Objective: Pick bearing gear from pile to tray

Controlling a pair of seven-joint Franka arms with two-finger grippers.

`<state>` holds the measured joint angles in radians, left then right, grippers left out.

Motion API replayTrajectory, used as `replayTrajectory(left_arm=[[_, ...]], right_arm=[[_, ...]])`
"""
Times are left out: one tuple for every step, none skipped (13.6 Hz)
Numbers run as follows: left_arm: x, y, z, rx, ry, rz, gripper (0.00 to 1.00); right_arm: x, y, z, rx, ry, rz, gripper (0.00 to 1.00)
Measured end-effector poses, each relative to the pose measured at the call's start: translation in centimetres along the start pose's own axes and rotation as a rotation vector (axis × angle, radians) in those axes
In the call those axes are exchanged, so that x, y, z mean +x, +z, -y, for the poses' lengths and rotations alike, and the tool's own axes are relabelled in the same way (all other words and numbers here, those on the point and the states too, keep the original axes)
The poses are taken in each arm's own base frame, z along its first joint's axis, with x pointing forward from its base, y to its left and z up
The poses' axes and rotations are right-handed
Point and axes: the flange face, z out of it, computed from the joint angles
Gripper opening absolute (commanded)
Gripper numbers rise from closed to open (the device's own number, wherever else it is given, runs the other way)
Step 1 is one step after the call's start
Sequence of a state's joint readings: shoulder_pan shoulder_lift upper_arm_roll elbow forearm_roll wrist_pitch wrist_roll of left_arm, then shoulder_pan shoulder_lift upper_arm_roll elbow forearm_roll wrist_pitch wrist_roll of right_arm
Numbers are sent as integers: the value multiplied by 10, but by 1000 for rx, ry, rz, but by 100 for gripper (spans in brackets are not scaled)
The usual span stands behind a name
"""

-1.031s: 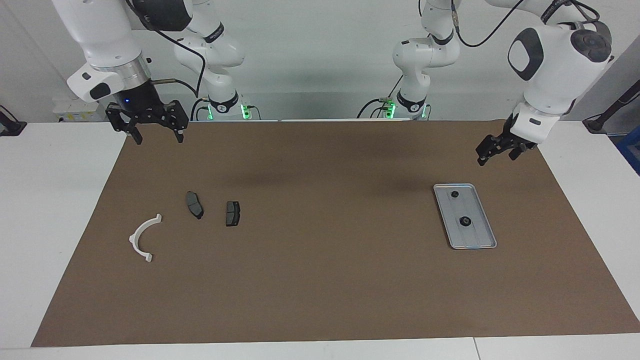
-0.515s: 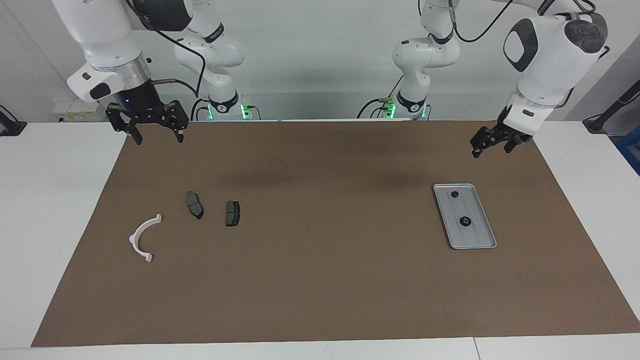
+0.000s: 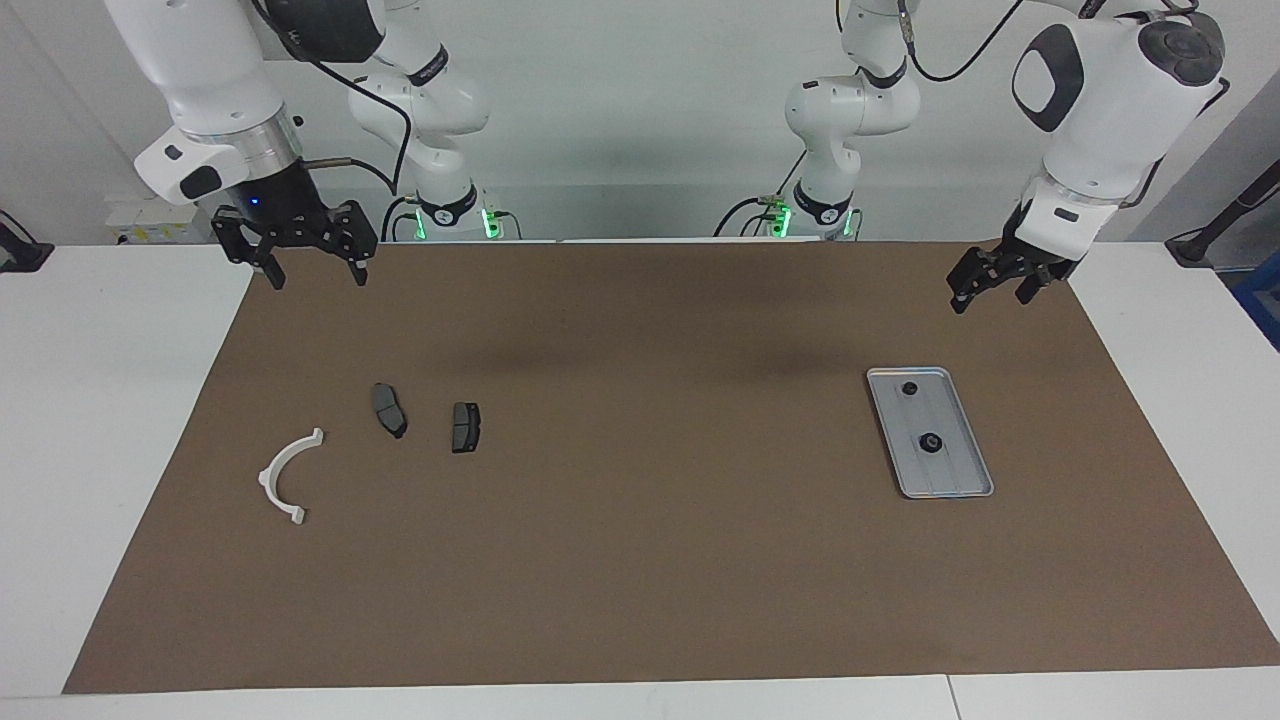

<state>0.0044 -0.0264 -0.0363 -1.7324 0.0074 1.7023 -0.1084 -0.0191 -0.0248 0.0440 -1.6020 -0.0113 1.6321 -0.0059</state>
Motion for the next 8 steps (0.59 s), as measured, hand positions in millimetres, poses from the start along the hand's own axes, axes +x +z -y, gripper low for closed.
replayTrajectory(left_arm=[[0, -1, 0, 0, 1, -2, 100], [0, -1, -1, 0, 1, -3, 100], [0, -2, -1, 0, 3, -3, 100], [0, -2, -2, -1, 3, -4, 100], [0, -2, -2, -1, 4, -4, 100], [0, -3, -2, -1, 4, -4, 100], [-1, -3, -2, 0, 5, -1, 100], [-1, -6, -2, 0, 5, 1, 100]], right_arm=[[0, 0, 0, 0, 0, 0, 100], [0, 0, 0, 0, 0, 0, 100], [0, 0, 0, 0, 0, 0, 100], [0, 0, 0, 0, 0, 0, 100], [0, 0, 0, 0, 0, 0, 100], [0, 0, 0, 0, 0, 0, 100], [0, 0, 0, 0, 0, 0, 100], [0, 0, 0, 0, 0, 0, 100]])
